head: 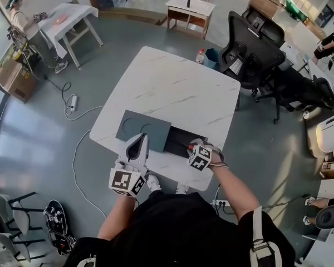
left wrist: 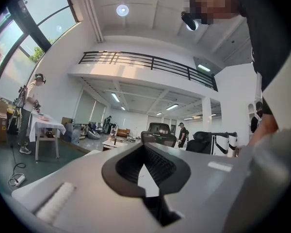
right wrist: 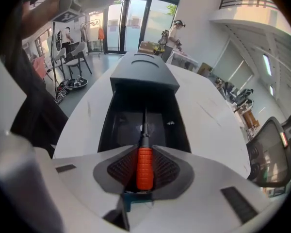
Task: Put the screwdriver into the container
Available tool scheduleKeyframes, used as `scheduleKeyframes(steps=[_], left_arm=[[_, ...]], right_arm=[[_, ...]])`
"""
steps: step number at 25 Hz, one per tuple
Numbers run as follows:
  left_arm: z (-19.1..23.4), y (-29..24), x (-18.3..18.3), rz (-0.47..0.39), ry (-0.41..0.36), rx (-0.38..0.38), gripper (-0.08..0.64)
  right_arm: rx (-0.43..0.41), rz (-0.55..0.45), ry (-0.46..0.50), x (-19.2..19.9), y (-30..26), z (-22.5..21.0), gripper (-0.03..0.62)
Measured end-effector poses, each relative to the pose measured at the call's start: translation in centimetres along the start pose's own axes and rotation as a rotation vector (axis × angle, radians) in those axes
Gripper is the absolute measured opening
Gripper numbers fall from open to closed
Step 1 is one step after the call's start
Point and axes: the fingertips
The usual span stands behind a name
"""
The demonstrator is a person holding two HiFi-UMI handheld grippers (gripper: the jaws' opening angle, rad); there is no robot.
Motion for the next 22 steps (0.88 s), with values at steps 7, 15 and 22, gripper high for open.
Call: scheduleKeyframes(steps=[7,15,22], left_arm=[[0.0,-0.1,-1.1,-0.027,-0.001,-0.011,0.009],[-0.3,0.1,-1.1,-0.022,-0.051,-0.01,0.009],[-0.5,0.1,-0.9,-0.017,-0.046,0.009,0.009]], right_arm=[[-0.03,0.053,0.028,0.0,-1.1,-0.1,0.097],[-0.037,0.046,0.008,-0.8,-0.2,-0.1,0.137],[0.107,-0.182,-0.074,-4.5,7.3,-2.1,0.143]])
Point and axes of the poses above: the fingertips, and each gripper's own axes: y backward along the fingers, z to its left, x out of its underside, and after that the axes turned 7 degrees about -x, right-handed
